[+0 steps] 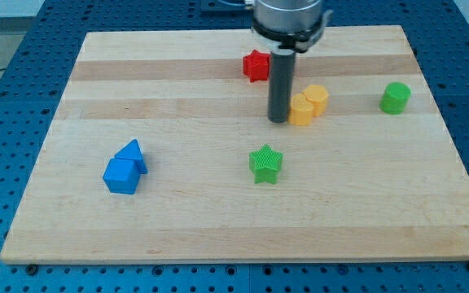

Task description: Push the red star and red circle towards right

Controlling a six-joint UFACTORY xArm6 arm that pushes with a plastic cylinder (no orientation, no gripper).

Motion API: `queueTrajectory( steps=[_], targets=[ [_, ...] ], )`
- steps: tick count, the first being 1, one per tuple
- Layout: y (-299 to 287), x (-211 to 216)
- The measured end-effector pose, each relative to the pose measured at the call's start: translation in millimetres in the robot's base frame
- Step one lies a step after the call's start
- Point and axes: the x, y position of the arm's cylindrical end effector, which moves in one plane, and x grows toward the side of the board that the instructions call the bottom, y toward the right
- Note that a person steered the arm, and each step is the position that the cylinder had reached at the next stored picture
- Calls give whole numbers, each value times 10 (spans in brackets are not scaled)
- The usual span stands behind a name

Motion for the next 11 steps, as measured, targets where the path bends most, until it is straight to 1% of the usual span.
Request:
queueTrajectory(
  steps=[1, 2, 3, 4, 5, 6, 8, 10, 11],
  targets=[
    [543, -201],
    [769, -290],
    [357, -293],
    [-237, -417],
    [-585, -739],
    [-670, -990],
    [-670, -1015],
    [-893, -1480],
    [-875, -1575]
  ],
)
